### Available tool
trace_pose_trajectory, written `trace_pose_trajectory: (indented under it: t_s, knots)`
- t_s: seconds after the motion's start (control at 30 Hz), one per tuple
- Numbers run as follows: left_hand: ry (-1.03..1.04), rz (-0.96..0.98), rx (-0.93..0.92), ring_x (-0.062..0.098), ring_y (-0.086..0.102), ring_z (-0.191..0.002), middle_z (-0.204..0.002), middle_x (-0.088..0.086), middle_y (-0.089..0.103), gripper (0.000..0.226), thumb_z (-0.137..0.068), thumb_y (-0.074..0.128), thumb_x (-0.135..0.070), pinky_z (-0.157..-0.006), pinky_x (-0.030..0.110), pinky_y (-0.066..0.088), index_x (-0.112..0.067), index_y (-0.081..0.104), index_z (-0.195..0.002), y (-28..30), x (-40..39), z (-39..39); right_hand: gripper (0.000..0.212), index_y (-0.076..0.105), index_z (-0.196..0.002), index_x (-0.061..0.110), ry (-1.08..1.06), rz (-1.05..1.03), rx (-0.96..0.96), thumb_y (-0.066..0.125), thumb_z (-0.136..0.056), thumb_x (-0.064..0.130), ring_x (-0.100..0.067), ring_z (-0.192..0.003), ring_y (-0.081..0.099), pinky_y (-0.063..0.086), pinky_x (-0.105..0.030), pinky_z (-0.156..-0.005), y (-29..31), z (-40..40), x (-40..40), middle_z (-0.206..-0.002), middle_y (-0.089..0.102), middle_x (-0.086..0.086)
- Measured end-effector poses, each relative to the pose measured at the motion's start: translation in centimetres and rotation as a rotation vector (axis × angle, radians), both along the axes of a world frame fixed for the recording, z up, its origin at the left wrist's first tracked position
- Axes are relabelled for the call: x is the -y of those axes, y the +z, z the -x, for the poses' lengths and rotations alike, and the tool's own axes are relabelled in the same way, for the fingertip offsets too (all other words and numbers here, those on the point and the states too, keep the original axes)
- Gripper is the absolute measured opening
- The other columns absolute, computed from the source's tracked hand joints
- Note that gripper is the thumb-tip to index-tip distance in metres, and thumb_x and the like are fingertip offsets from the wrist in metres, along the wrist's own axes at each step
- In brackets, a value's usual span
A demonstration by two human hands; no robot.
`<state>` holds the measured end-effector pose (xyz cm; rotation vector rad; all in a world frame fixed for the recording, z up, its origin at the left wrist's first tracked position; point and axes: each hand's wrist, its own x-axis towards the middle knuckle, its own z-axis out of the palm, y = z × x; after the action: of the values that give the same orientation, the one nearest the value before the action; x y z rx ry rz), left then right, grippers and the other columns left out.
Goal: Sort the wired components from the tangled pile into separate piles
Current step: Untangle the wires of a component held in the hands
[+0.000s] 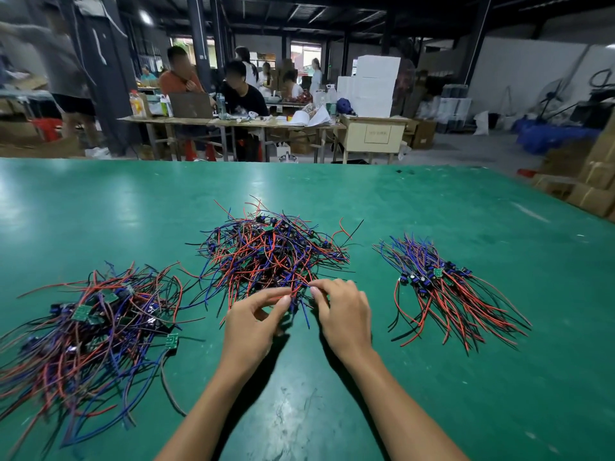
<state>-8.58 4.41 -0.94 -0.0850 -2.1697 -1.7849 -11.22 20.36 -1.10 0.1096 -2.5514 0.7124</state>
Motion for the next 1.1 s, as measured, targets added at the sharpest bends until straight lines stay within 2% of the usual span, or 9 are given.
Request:
trace_pose_trajectory:
  t_s: [0.17,0.3,0.4,0.6,0.7,0.83,0.93,1.0,1.1]
  knots:
    - [0.025,-0.176,0.089,0.013,0.058,-0.051,-0.091,0.001,0.077,0.007,-0.1,0.061,-0.025,-0.044,0.018,0.044,-0.028,0.065,-0.104,0.3,-0.4,0.0,0.011,0.077,-0.101,0.021,-0.013,0.193,-0.084,0.068,-0.096,0.025,-0.027,-0.093,0.06,0.046,-0.039,-0.082,0.0,0.1,-0.3,-0.097,0.075,0.0]
    - [0.076,-0.08,0.127,0.016,0.061,-0.054,-0.087,0.004,0.074,0.016,-0.098,0.062,-0.012,-0.054,0.028,0.053,-0.02,0.07,-0.108,-0.3,0.1,0.3,0.004,0.071,-0.097,0.021,-0.069,0.186,-0.258,0.068,-0.096,0.022,-0.022,-0.092,0.058,0.039,-0.036,-0.08,0.2,0.0,-0.1,-0.098,0.071,0.005]
    - [0.046,0.012,0.095,0.011,0.063,-0.059,-0.073,-0.006,0.071,0.014,-0.096,0.065,-0.014,-0.057,0.023,0.05,-0.019,0.077,-0.103,-0.3,0.2,0.2,0.004,0.067,-0.096,0.021,-0.034,0.192,-0.37,0.063,-0.097,0.022,-0.017,-0.091,0.055,0.034,-0.031,-0.078,0.3,-0.3,0.3,-0.099,0.067,0.008]
    - [0.091,0.204,-0.051,0.0,0.06,-0.094,-0.109,-0.007,0.063,0.024,-0.09,0.074,-0.017,-0.08,0.007,0.044,-0.021,0.07,-0.113,0.0,-0.1,-0.4,0.015,0.064,-0.098,0.012,-0.015,0.378,-0.548,0.053,-0.102,0.02,-0.02,-0.082,0.059,0.048,-0.042,-0.074,0.8,-0.4,0.2,-0.094,0.065,0.004]
    - [0.133,0.334,-0.126,0.007,0.054,-0.107,-0.113,-0.007,0.053,0.033,-0.09,0.073,-0.02,-0.092,0.022,0.044,-0.025,0.064,-0.121,0.0,0.0,-0.5,0.015,0.062,-0.101,0.016,0.031,0.435,-0.461,0.05,-0.102,0.024,-0.02,-0.079,0.064,0.052,-0.043,-0.072,1.0,-1.0,0.5,-0.09,0.068,0.005]
    - [0.095,0.454,-0.169,0.011,0.052,-0.106,-0.112,-0.007,0.053,0.031,-0.093,0.068,-0.02,-0.096,0.034,0.046,-0.025,0.064,-0.123,0.1,-0.2,-0.7,0.012,0.059,-0.089,0.029,0.301,0.559,-0.133,0.051,-0.097,0.029,-0.013,-0.075,0.071,0.055,-0.044,-0.073,1.1,-1.5,0.3,-0.078,0.073,0.009]
    - [0.015,0.448,-0.127,0.012,0.056,-0.101,-0.109,-0.006,0.059,0.03,-0.095,0.063,-0.011,-0.095,0.037,0.049,-0.023,0.067,-0.122,-0.2,-0.1,-0.7,0.031,0.071,-0.067,0.028,0.328,0.376,-0.029,0.05,-0.085,0.043,-0.012,-0.074,0.067,0.052,-0.041,-0.076,1.0,-1.6,0.1,-0.069,0.072,0.009]
    - [0.01,0.456,-0.091,0.008,0.057,-0.097,-0.107,-0.006,0.059,0.026,-0.094,0.061,-0.007,-0.094,0.035,0.049,-0.022,0.072,-0.113,-0.3,0.0,-0.6,0.047,0.073,-0.061,0.029,0.233,0.492,-0.017,0.044,-0.092,0.048,-0.014,-0.072,0.065,0.048,-0.035,-0.075,1.0,-1.3,0.3,-0.066,0.072,0.006]
    - [0.02,0.44,-0.051,0.01,0.057,-0.099,-0.103,-0.004,0.056,0.023,-0.093,0.061,-0.006,-0.096,0.035,0.049,-0.02,0.075,-0.104,-0.5,-0.1,-0.6,0.024,0.075,-0.093,0.029,0.037,0.376,-0.064,0.053,-0.099,0.036,-0.017,-0.096,0.061,0.045,-0.034,-0.085,0.5,-0.3,0.0,-0.097,0.072,0.009]
